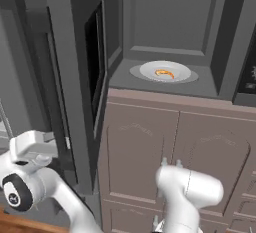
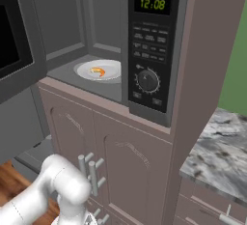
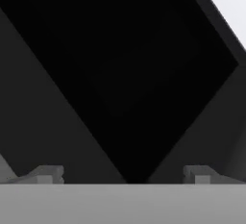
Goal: Transport the shrimp from the fridge to the microwave and turn on the microwave.
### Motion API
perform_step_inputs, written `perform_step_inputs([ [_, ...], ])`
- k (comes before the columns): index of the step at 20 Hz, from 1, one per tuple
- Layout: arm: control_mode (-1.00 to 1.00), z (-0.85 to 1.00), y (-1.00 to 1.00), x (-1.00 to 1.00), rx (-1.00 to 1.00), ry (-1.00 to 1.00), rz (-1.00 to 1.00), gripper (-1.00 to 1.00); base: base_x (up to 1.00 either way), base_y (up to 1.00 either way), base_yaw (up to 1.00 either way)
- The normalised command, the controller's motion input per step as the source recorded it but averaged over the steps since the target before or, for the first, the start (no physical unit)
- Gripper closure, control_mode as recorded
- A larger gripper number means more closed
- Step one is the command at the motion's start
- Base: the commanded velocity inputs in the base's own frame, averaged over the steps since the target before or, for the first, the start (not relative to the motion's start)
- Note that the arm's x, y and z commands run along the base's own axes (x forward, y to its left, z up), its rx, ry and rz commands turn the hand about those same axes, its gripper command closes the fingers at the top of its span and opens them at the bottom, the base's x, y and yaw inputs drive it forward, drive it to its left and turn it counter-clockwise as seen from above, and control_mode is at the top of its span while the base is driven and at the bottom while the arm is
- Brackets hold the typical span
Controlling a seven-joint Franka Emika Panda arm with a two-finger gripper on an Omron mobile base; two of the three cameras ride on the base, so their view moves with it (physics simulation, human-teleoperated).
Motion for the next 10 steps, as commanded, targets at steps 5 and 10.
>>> perform_step_inputs([
  [5,-1.0,0.17,-0.85,0.45,0.11,-0.13,0.21,-1.0,0.0,0.0,0.0],
  [10,-1.0,0.21,-0.98,0.42,0.13,-0.19,0.24,-1.0,0.0,0.0,0.0],
])
